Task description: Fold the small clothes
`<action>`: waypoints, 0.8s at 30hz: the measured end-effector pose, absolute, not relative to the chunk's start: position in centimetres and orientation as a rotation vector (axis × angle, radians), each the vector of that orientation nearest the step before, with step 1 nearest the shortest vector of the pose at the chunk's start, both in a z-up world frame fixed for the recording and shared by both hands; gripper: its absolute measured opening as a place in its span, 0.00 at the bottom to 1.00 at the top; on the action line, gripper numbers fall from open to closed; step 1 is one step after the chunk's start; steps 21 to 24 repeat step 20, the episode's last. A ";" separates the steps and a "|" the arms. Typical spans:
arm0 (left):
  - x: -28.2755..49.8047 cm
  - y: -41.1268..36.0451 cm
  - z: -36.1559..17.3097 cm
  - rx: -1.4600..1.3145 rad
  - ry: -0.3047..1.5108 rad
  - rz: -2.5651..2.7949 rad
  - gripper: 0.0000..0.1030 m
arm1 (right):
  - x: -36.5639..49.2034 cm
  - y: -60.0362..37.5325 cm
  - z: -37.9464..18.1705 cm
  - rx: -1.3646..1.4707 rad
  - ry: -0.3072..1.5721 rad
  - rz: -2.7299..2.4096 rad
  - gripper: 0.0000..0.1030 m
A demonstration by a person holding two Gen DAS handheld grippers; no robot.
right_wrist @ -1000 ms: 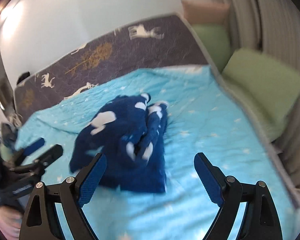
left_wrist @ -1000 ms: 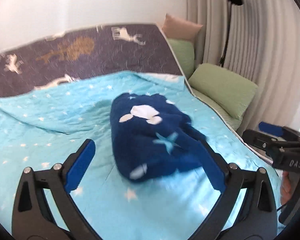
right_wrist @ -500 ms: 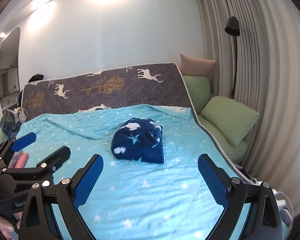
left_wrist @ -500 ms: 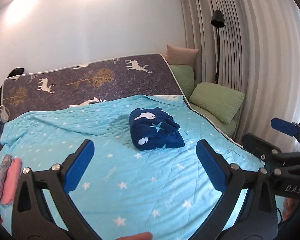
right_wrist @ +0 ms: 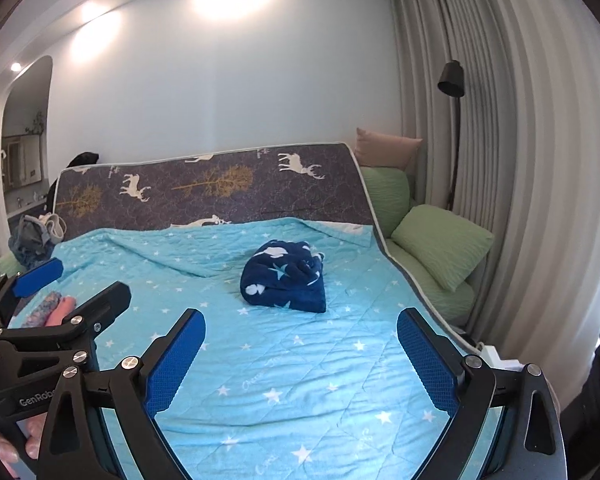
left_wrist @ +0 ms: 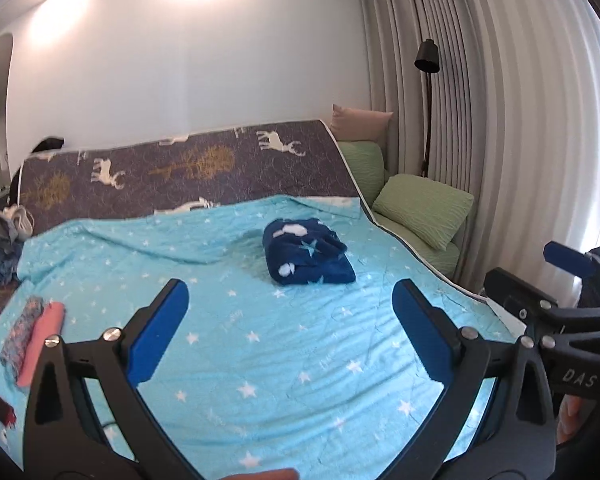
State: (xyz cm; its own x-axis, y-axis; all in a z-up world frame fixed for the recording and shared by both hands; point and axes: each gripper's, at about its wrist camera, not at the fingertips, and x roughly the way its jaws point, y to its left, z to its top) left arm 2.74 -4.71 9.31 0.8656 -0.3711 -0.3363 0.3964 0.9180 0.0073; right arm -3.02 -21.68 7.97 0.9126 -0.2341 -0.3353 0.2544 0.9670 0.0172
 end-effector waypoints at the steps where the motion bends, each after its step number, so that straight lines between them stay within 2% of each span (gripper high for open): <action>1: 2.3 -4.6 9.0 0.073 0.345 -0.402 0.98 | -3.3 -21.8 7.7 0.074 0.345 -0.255 0.96; 8: 1.0 -3.7 6.9 0.057 0.368 -0.376 0.98 | -4.2 -21.5 5.3 0.104 0.407 -0.246 0.97; 24: 0.6 -3.0 5.2 0.013 0.410 -0.351 0.98 | -4.8 -20.3 4.3 0.081 0.417 -0.237 0.97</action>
